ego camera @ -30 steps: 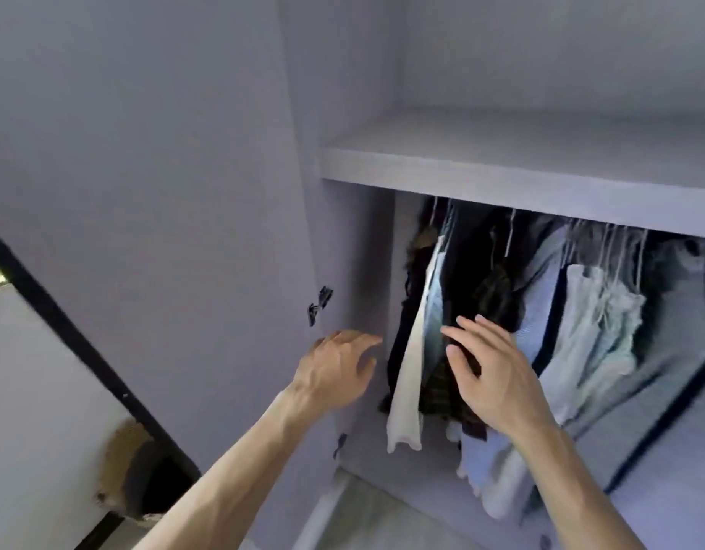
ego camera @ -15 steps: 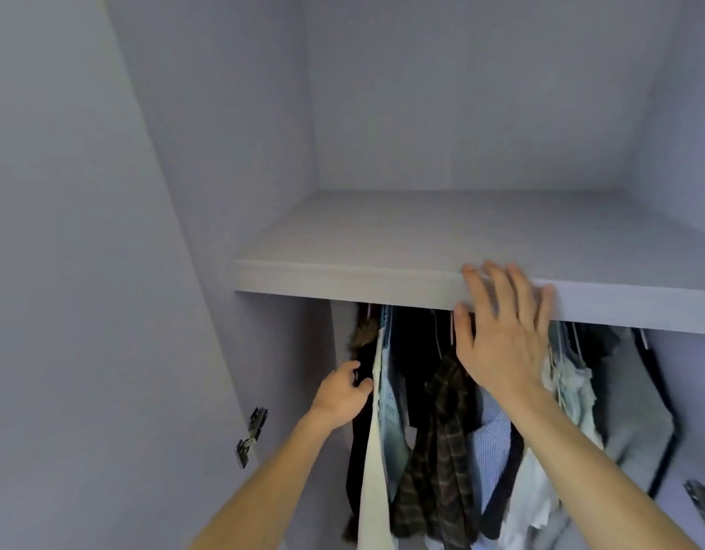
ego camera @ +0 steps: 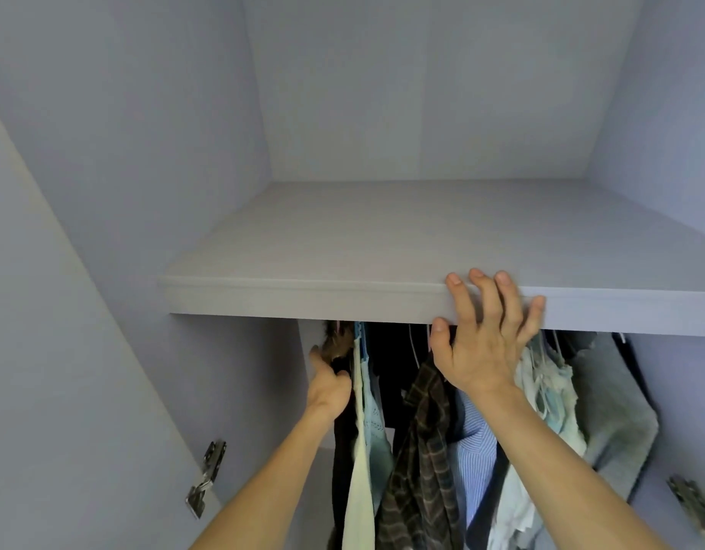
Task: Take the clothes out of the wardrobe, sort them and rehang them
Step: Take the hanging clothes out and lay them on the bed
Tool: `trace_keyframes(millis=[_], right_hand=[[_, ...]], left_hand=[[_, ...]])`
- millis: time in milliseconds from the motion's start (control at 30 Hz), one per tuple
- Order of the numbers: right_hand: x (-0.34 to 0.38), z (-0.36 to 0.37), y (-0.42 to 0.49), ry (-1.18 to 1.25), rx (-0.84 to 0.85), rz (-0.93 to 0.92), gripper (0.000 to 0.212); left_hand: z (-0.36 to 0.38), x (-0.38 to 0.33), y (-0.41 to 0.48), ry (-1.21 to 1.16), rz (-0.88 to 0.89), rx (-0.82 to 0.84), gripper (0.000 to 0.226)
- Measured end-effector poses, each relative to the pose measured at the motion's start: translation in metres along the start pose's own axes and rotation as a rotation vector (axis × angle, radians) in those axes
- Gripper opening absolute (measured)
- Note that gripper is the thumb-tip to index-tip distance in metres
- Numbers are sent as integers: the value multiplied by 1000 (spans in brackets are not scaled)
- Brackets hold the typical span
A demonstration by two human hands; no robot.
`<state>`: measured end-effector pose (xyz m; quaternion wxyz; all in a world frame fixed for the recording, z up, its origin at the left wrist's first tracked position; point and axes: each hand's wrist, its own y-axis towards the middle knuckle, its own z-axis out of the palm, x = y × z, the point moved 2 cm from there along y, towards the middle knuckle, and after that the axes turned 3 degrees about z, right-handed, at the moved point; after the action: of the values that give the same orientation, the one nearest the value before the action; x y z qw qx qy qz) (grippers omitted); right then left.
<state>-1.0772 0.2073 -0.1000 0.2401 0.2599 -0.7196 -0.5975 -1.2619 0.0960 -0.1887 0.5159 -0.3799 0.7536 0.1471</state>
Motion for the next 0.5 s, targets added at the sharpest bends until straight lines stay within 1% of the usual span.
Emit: trace_keyframes(millis=[133, 267, 367, 500], right_hand=[[1, 0, 0, 8, -14, 7, 57], [1, -3, 0, -1, 14, 18, 59], [3, -5, 1, -10, 56, 33, 60], [4, -10, 1, 0, 120, 61, 58]], left_hand=[[-15, -3, 6, -26, 25, -148, 59], [-27, -11, 7, -43, 44, -165, 47], [-32, -16, 7, -19, 120, -198, 44], [-42, -22, 4, -61, 184, -271, 42]])
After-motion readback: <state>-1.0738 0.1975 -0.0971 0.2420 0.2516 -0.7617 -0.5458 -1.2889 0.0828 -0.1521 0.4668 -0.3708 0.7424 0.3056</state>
